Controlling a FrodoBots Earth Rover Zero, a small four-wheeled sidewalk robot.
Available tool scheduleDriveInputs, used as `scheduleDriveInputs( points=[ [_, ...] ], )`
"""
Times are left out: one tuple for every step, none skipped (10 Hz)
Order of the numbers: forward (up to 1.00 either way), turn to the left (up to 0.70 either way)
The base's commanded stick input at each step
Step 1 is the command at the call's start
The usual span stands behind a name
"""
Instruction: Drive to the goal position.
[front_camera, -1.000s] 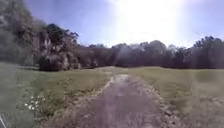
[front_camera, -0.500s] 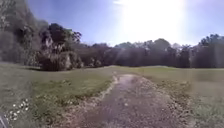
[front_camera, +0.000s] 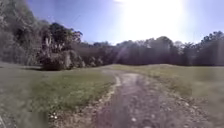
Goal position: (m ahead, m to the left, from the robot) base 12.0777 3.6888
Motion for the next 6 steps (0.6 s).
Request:
scheduleDriveInputs(
  points=[
    [0.85, -0.27],
    [0.85, -0.27],
    [0.85, -0.27],
    [0.85, -0.16],
    [0.85, 0.00],
    [0.85, 0.00]
  ],
)
